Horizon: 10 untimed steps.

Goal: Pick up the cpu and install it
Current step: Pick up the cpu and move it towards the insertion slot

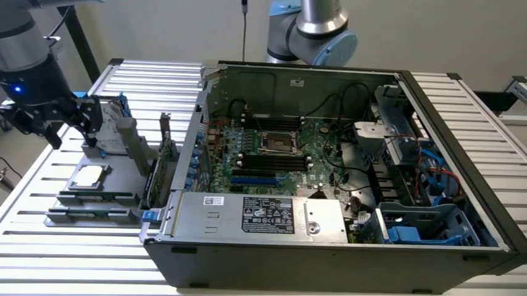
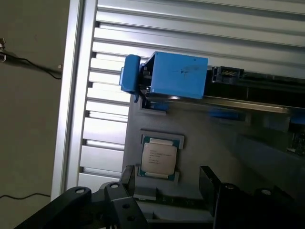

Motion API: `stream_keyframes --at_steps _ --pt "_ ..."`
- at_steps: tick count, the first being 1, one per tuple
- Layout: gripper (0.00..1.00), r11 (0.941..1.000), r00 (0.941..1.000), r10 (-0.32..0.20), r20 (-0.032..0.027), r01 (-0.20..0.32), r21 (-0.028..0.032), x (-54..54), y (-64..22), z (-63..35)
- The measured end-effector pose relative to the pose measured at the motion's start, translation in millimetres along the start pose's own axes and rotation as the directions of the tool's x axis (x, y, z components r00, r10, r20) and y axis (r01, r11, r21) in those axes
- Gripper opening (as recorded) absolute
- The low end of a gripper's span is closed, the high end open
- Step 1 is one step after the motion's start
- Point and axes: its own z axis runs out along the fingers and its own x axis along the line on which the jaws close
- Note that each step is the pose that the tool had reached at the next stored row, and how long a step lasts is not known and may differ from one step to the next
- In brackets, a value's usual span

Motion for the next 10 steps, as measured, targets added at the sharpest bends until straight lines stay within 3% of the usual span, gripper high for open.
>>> stream_keyframes --at_steps 10 --pt "0.65 1.0000 1.0000 -0.001 -0.0002 0.001 0.0000 1.8 -13.0 18.0"
